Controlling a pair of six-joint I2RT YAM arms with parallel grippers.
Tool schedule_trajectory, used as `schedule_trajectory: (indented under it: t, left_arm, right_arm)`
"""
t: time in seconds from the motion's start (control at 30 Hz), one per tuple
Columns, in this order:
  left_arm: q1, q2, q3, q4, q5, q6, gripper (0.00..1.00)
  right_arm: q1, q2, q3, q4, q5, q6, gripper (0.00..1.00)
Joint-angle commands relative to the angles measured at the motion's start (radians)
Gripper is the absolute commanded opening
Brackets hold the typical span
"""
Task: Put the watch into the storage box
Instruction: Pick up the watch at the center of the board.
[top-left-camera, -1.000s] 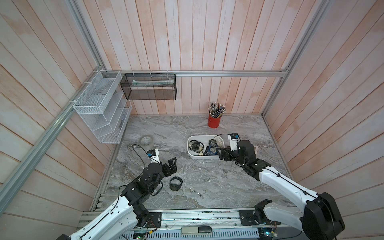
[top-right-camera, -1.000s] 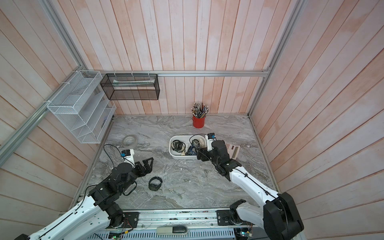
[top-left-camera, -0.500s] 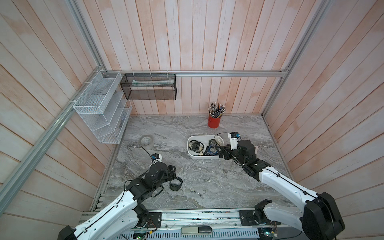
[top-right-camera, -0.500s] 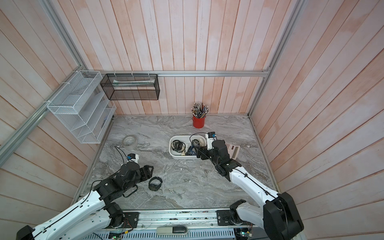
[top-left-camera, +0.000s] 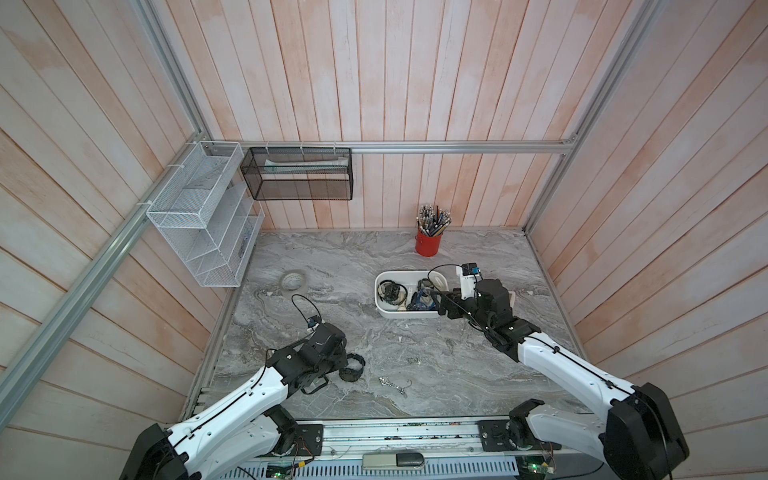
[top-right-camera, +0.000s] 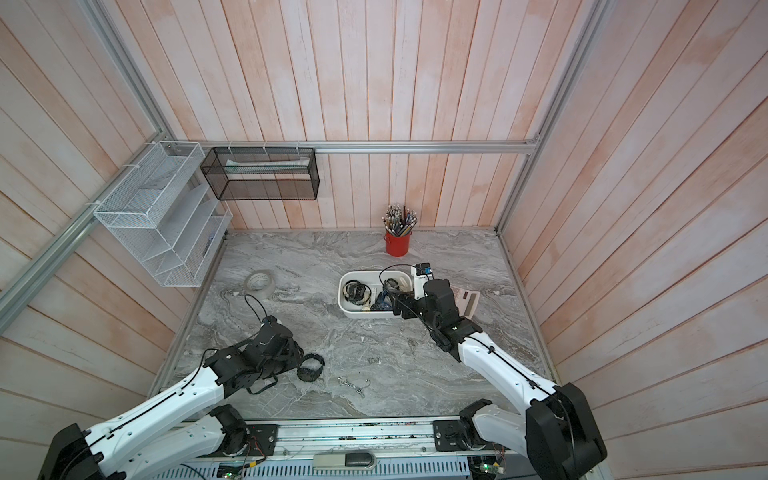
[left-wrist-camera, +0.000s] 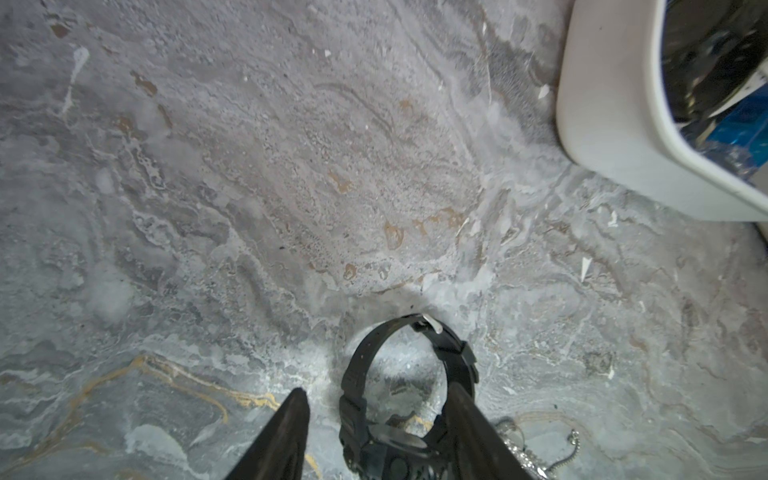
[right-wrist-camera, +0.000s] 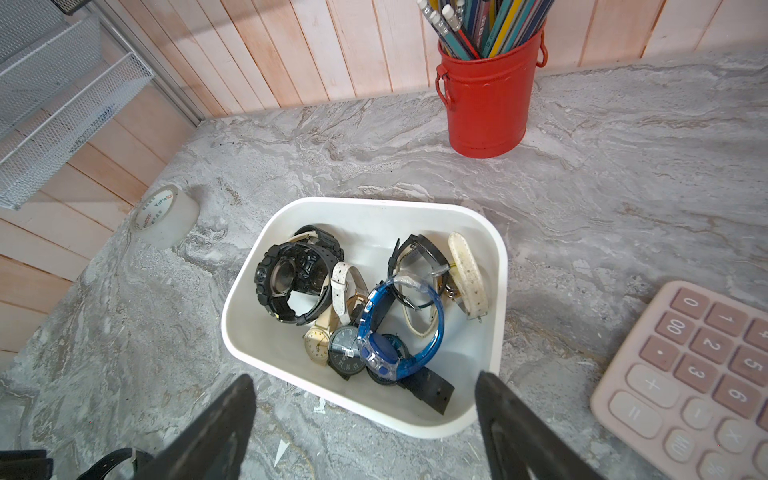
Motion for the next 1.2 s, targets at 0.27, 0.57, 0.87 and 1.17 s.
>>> schedule_trajectory:
  t: [0.27,0.57,0.87,1.17]
  left_arm:
    - [0.006,0.117,-0.001,0.103,0.035,0.038,0.46]
    - [0.006,0.173,-0.014,0.110,0.037,0.034,0.39]
    - [0.006,0.207,-0.032,0.139,0.049,0.029,0.34]
    - [0.006,0.242,-0.035,0.166,0.055,0.038,0.15]
  right_arm:
    - [-0.005,-0.023,0.019,0.000,0.015,-0.002,0.85]
    - [-0.004,-0.042,0.005,0.026,-0.005,-0.011,0.89]
    - [-0.004,-0.061,0.005,0.029,-0.004,-0.019,0.92]
    - [-0.005,-0.061,0.007,0.025,0.016,-0.013,0.92]
